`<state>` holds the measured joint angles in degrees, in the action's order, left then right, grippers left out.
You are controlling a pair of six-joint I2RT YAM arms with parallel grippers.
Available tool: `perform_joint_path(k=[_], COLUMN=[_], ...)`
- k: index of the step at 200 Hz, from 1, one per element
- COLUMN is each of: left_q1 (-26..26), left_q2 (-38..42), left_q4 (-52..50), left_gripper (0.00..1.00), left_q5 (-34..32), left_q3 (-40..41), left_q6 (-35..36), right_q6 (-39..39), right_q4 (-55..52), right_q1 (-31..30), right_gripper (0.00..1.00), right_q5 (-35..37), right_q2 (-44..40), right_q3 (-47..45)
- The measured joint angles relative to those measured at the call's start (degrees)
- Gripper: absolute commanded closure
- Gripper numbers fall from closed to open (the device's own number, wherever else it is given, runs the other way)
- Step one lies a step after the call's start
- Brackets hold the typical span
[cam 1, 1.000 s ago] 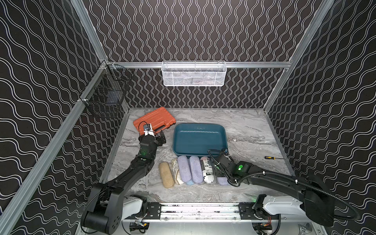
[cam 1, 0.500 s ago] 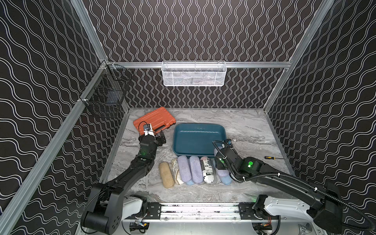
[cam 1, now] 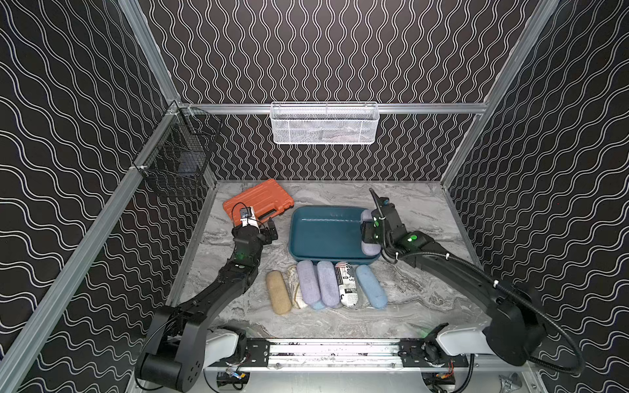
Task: Put the glasses cases into the storage boxes
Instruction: Place the glasses case in the storage box.
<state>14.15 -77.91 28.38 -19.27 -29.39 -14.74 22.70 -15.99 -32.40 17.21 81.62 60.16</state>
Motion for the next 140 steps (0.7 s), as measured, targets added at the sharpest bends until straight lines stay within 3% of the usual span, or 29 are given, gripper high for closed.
perform_joint_path(k=[140], left_q1=[0.0], left_q2=[-1.0], left_q4=[0.1], left_gripper=[0.01], left_q5=[1.8], left_q3=[0.0], left_q6=[-0.1], right_q6=[-3.8], right_q4=[3.3], right_q1=[4.8], right_gripper=[0.42], right_q5=[-6.8], right_q2=[17.0], right_q3=[5.6])
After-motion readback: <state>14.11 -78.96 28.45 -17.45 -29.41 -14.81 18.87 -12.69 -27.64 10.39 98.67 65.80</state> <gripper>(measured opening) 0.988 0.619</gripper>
